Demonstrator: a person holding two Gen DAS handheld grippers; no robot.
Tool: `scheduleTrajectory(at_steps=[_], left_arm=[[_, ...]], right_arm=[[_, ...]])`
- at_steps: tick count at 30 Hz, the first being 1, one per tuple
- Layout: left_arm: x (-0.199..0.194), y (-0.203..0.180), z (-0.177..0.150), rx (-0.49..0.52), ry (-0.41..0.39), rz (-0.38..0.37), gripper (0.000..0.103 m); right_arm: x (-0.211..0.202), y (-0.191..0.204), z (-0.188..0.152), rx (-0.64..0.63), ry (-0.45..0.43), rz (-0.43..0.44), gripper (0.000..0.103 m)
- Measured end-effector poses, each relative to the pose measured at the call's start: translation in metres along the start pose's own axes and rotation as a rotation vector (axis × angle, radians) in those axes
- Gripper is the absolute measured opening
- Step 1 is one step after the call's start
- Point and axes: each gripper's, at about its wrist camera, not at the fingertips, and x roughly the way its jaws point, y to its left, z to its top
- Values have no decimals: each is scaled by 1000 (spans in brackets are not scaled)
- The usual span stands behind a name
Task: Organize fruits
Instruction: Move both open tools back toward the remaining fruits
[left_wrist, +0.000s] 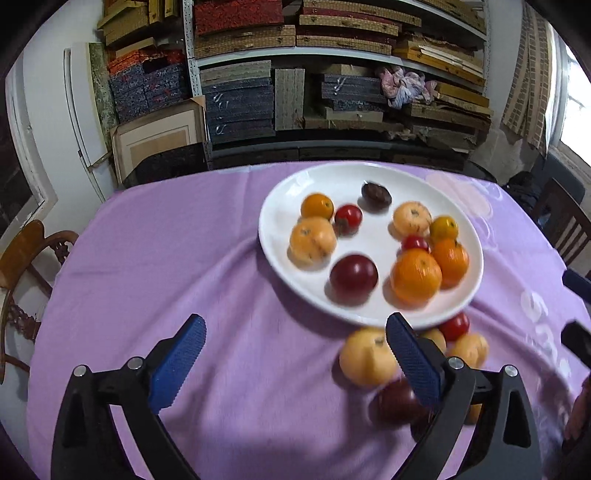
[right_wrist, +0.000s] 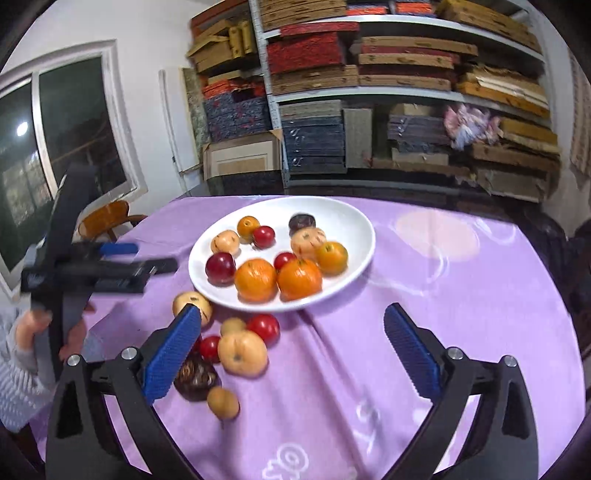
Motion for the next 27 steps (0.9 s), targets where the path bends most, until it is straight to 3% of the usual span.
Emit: scheduleTrajectory(at_steps=[6,13,16,20,25,27], left_arm=[[-13,-29,-41,82,-24,58,100],[-2,-52,-38,55,-6,-1,100],[9,-56,-42,84,11,65,100],[14,-42,-50,58,34,62,100],[13,-15,-61,24,48,139,100],[11,-7,-62,-5,50,109,100]], right_arm=[[-10,-21,-23,67,24,-21,99],[-7,-19,-23,30,24,-31,99],[-7,-16,-22,16,21,-25,99],[-9,-17,-22,24,20,-18,99],[-10,-14,-22,14,22,-14,99],[-10,-12,-22,9,23,-14,99]])
